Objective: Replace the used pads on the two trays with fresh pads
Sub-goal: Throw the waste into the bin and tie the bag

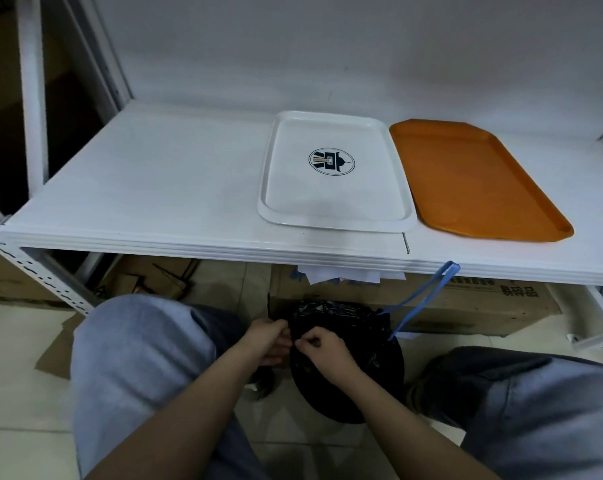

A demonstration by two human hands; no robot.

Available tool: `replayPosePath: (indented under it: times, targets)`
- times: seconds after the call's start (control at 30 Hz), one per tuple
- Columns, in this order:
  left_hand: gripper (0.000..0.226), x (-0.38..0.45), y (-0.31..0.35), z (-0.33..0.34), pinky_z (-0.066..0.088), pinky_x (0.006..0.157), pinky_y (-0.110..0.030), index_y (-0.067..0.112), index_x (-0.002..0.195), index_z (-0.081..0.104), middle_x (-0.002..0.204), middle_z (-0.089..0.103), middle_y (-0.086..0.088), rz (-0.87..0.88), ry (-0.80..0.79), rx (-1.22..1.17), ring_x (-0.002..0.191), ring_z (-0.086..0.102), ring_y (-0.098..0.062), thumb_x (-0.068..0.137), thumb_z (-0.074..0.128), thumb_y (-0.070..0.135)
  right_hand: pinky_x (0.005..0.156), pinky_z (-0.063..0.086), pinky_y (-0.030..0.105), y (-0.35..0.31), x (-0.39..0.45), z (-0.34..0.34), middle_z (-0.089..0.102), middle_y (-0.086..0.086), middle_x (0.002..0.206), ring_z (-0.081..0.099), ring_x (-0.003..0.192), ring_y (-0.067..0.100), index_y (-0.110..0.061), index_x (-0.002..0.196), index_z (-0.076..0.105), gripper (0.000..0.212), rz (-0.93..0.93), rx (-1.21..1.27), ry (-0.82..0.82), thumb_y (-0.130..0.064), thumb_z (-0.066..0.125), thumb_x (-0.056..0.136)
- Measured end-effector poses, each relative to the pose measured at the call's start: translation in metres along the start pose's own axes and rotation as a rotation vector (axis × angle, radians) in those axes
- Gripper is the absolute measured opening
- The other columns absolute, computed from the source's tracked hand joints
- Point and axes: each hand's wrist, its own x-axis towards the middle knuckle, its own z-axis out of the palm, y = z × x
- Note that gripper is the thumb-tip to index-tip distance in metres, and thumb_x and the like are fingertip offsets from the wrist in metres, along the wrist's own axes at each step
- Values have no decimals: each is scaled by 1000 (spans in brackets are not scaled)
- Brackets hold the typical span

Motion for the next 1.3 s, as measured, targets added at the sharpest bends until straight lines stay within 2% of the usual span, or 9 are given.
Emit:
replayPosePath:
  times: [0.07, 0.2, 0.37, 0.5, 0.7, 0.83, 1.0, 1.1, 1.3]
  targets:
    - [17, 1, -3, 1, 47, 67, -27, 13, 84, 58, 79, 63, -4, 11, 0, 28, 71, 60, -17, 92, 54, 26, 80, 47, 27, 1, 3, -3, 65, -1, 88, 62, 90, 15, -23, 81, 63, 11, -2, 75, 10, -27, 61, 91]
    - [25, -5, -1, 5, 49, 68, -27, 12, 88, 59, 87, 63, -7, 19, -38, 9, 77, 61, -19, 92, 55, 36, 62, 43, 20, 1, 2, -7, 62, -2, 71, 56, 68, 9, -23, 71, 64, 21, 35, 245, -30, -21, 61, 91]
    - [25, -4, -2, 5, 50, 68, -27, 14, 90, 59, 88, 63, -6, 26, -72, -8, 79, 61, -18, 90, 60, 39, 63, 44, 24, 3, 1, -7, 63, 3, 75, 58, 70, 14, -18, 82, 68, 16, 64, 325, -51, -18, 56, 93]
    - [24, -2, -6, 6, 52, 73, -30, 14, 88, 61, 86, 63, -7, 28, -78, -26, 78, 62, -19, 91, 59, 38, 52, 42, 13, 1, 2, -9, 61, -4, 77, 54, 65, 7, -15, 92, 64, 17, 96, 362, -17, -14, 47, 97]
    - [31, -1, -3, 6, 54, 64, -29, 8, 90, 64, 90, 65, -11, -43, -129, -186, 81, 65, -22, 98, 47, 32, 66, 46, 23, 2, 5, -8, 63, -5, 78, 59, 72, 9, -19, 83, 58, 18, 59, 338, 168, -34, 67, 85]
    - [26, -3, -3, 8, 56, 63, -27, 8, 91, 64, 90, 67, -11, -40, -144, -182, 81, 67, -21, 97, 48, 26, 75, 48, 25, 8, 9, -8, 63, -10, 78, 61, 81, 10, -25, 76, 62, 11, 26, 122, 153, -29, 69, 83]
    - [10, 0, -6, 7, 58, 64, -28, 8, 92, 62, 83, 66, -8, -5, -97, -161, 77, 69, -20, 92, 57, 17, 59, 43, 11, 7, 9, -10, 62, -5, 75, 57, 72, 8, -12, 87, 67, 9, 45, 334, 106, -16, 60, 91]
    - [6, -1, -6, 8, 56, 71, -32, 12, 92, 59, 84, 65, -6, 21, -81, -93, 76, 67, -19, 93, 57, 18, 55, 43, 16, 5, 8, -11, 61, -2, 76, 54, 67, 8, -13, 87, 63, 11, 105, 401, 66, -16, 56, 94]
    - [21, -1, -6, 10, 56, 73, -34, 12, 98, 61, 82, 62, -4, 63, -56, 1, 75, 64, -17, 87, 67, 29, 54, 43, 13, 7, 11, -10, 62, -1, 74, 56, 65, 8, -13, 84, 64, 13, 114, 424, 83, -15, 56, 94]
